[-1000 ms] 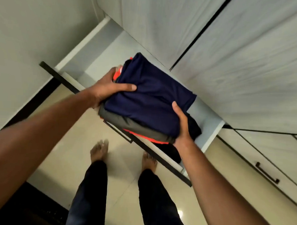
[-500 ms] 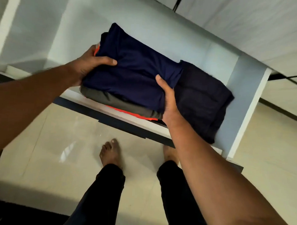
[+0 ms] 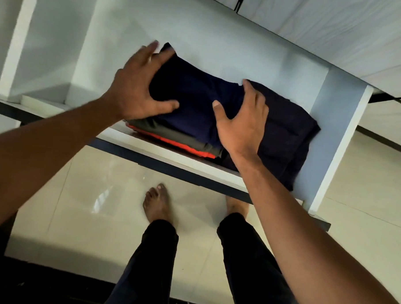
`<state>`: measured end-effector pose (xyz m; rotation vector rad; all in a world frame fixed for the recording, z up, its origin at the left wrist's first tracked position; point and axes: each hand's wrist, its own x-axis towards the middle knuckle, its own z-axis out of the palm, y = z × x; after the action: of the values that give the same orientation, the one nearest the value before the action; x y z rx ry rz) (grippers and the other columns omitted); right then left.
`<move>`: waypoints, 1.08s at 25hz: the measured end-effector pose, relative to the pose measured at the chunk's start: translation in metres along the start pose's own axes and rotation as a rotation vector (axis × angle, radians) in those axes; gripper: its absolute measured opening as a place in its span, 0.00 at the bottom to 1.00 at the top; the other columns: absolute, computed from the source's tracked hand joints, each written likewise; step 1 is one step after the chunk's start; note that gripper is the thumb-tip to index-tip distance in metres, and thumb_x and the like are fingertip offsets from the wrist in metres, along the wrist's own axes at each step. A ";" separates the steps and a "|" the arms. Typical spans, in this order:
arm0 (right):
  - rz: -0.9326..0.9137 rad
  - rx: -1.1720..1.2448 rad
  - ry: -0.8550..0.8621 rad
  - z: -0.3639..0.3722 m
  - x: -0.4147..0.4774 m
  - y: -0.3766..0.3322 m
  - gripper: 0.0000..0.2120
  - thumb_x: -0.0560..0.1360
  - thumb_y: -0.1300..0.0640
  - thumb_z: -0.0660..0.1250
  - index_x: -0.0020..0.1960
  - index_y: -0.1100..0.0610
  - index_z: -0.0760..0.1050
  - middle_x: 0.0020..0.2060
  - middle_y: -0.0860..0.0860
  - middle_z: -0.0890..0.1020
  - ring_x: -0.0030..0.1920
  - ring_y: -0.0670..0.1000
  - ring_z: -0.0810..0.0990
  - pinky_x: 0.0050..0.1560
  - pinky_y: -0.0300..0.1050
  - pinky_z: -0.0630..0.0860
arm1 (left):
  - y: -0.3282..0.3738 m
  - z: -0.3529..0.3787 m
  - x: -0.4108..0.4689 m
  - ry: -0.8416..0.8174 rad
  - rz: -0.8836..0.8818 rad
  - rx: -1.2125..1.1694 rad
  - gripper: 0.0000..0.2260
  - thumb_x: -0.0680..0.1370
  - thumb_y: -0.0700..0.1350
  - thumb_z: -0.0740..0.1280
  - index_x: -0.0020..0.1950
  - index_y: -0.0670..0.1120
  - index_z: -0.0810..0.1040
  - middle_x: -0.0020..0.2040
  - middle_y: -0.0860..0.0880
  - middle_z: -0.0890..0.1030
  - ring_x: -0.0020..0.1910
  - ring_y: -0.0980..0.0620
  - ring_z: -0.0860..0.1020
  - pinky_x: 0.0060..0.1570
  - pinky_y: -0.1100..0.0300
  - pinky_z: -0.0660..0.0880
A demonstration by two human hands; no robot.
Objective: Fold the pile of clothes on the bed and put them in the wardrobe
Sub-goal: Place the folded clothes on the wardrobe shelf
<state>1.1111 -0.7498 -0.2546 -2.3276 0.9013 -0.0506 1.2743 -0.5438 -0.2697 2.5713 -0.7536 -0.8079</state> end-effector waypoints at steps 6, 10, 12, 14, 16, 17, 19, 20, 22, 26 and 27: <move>-0.298 -0.341 -0.422 0.058 -0.012 0.004 0.30 0.83 0.38 0.53 0.82 0.48 0.57 0.83 0.53 0.53 0.83 0.57 0.47 0.81 0.61 0.46 | 0.010 0.065 -0.011 -0.058 0.098 0.163 0.52 0.61 0.76 0.57 0.82 0.55 0.53 0.83 0.41 0.47 0.81 0.38 0.45 0.77 0.36 0.46; -0.325 -0.354 -0.434 0.056 -0.022 0.014 0.29 0.84 0.38 0.50 0.82 0.47 0.56 0.83 0.52 0.52 0.83 0.55 0.45 0.80 0.57 0.42 | 0.013 0.073 -0.027 -0.010 0.145 0.210 0.48 0.65 0.75 0.58 0.81 0.55 0.58 0.82 0.40 0.51 0.81 0.37 0.48 0.77 0.35 0.48; -0.278 -0.336 -0.471 0.051 -0.020 0.005 0.28 0.84 0.39 0.53 0.82 0.48 0.59 0.83 0.51 0.54 0.83 0.55 0.46 0.80 0.57 0.42 | 0.015 0.063 -0.030 -0.054 0.093 0.132 0.48 0.64 0.76 0.58 0.80 0.55 0.60 0.82 0.42 0.51 0.81 0.38 0.48 0.77 0.36 0.48; -0.183 -0.234 -0.521 0.045 -0.015 -0.007 0.27 0.84 0.41 0.58 0.79 0.49 0.65 0.82 0.51 0.58 0.82 0.54 0.50 0.81 0.56 0.47 | 0.019 0.055 -0.038 -0.071 0.003 -0.037 0.44 0.65 0.73 0.61 0.77 0.53 0.67 0.82 0.43 0.56 0.81 0.40 0.49 0.77 0.39 0.52; -0.078 -0.125 -0.587 0.030 -0.008 -0.016 0.24 0.82 0.45 0.65 0.75 0.51 0.72 0.79 0.51 0.66 0.80 0.53 0.59 0.79 0.51 0.55 | 0.023 0.047 -0.049 -0.014 -0.047 -0.240 0.31 0.72 0.62 0.70 0.71 0.49 0.75 0.77 0.43 0.66 0.79 0.41 0.57 0.76 0.45 0.59; -0.030 -0.071 -0.631 0.019 -0.004 -0.021 0.22 0.81 0.47 0.67 0.73 0.52 0.74 0.76 0.51 0.70 0.77 0.52 0.64 0.76 0.47 0.60 | 0.024 0.042 -0.056 0.012 -0.089 -0.330 0.23 0.75 0.55 0.72 0.68 0.47 0.78 0.74 0.44 0.70 0.76 0.43 0.64 0.74 0.49 0.64; 0.041 0.010 -0.704 -0.006 0.005 -0.032 0.18 0.80 0.49 0.69 0.69 0.53 0.78 0.70 0.49 0.77 0.71 0.50 0.73 0.71 0.43 0.68 | 0.027 0.022 -0.074 0.024 -0.194 -0.425 0.14 0.79 0.47 0.71 0.64 0.47 0.80 0.67 0.47 0.78 0.67 0.47 0.74 0.66 0.56 0.70; 0.063 0.026 -0.738 -0.018 0.004 -0.035 0.17 0.80 0.50 0.69 0.67 0.53 0.79 0.66 0.49 0.80 0.68 0.49 0.76 0.70 0.44 0.70 | 0.031 0.015 -0.086 0.022 -0.260 -0.462 0.13 0.79 0.46 0.71 0.63 0.48 0.80 0.63 0.48 0.80 0.63 0.48 0.77 0.64 0.57 0.72; 0.062 0.017 -0.801 -0.040 0.003 -0.040 0.15 0.80 0.50 0.69 0.65 0.53 0.80 0.61 0.48 0.83 0.63 0.48 0.79 0.68 0.47 0.74 | 0.041 0.004 -0.112 0.035 -0.376 -0.538 0.10 0.79 0.45 0.70 0.61 0.47 0.81 0.55 0.48 0.82 0.56 0.49 0.79 0.61 0.56 0.75; -0.066 -0.007 -0.890 -0.070 -0.009 -0.030 0.14 0.80 0.49 0.68 0.63 0.52 0.80 0.55 0.48 0.84 0.58 0.50 0.82 0.65 0.50 0.77 | 0.072 0.011 -0.167 0.139 -0.505 -0.534 0.05 0.80 0.46 0.69 0.55 0.49 0.81 0.49 0.50 0.83 0.49 0.51 0.80 0.45 0.65 0.73; -0.111 -0.014 -0.916 -0.074 -0.012 -0.025 0.13 0.80 0.49 0.68 0.62 0.52 0.81 0.54 0.48 0.85 0.57 0.50 0.82 0.65 0.51 0.77 | 0.082 0.020 -0.182 0.179 -0.540 -0.533 0.06 0.80 0.46 0.69 0.56 0.49 0.81 0.48 0.50 0.83 0.49 0.51 0.81 0.42 0.66 0.72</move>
<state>1.0979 -0.7692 -0.1790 -2.0498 0.2976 0.8955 1.1040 -0.5069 -0.1700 2.3091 0.2127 -0.7751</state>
